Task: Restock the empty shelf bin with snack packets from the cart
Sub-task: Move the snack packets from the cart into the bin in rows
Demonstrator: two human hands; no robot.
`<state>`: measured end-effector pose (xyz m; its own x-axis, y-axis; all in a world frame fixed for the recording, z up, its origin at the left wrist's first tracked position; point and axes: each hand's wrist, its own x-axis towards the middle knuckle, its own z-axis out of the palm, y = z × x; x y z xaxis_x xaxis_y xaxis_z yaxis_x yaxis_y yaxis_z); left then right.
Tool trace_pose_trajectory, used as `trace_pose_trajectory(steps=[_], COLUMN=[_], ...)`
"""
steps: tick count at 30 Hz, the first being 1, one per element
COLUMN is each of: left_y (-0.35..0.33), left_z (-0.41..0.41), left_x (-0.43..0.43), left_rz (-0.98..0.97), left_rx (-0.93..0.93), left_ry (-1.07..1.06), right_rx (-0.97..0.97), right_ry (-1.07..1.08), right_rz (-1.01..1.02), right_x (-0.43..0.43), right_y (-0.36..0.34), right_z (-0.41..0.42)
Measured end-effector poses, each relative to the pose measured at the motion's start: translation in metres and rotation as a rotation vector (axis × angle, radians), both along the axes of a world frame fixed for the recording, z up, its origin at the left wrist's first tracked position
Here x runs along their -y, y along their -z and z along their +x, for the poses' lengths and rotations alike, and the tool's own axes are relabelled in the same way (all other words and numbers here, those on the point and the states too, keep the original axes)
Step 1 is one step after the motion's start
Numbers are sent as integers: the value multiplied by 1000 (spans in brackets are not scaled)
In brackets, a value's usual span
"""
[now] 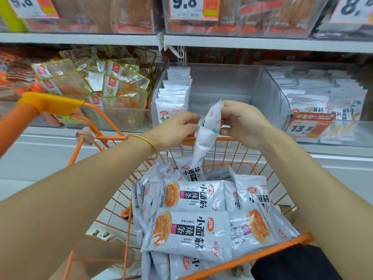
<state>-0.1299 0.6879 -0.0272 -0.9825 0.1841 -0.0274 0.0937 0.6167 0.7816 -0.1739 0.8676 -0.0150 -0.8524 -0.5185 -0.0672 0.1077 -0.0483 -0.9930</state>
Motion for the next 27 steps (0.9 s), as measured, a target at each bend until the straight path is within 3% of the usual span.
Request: trace_pose_trajectory(steps=[8, 12, 16, 18, 22, 24, 27], left_y=[-13, -13, -12, -13, -25, -30, -26], left_z=[2, 3, -7, -11, -16, -21, -30], left_x=[-7, -1, 6, 8, 10, 18, 41], left_rz=[330, 308, 282, 286, 282, 163, -400], left_rx=[41, 7, -102, -128, -169, -270, -451], left_ry=[-111, -126, -301, -344, -357, -412, -511], right_rx=[246, 283, 320, 268, -136, -165, -151], right_ry=[17, 135, 210, 148, 167, 282, 392], right_rz=[-372, -354, -388, -312, 106, 91, 52], right_x=[19, 29, 29, 28, 38, 42, 46], right_y=[2, 3, 2, -1, -2, -3, -5], right_z=[-11, -11, -11, -8, -6, -14, -29])
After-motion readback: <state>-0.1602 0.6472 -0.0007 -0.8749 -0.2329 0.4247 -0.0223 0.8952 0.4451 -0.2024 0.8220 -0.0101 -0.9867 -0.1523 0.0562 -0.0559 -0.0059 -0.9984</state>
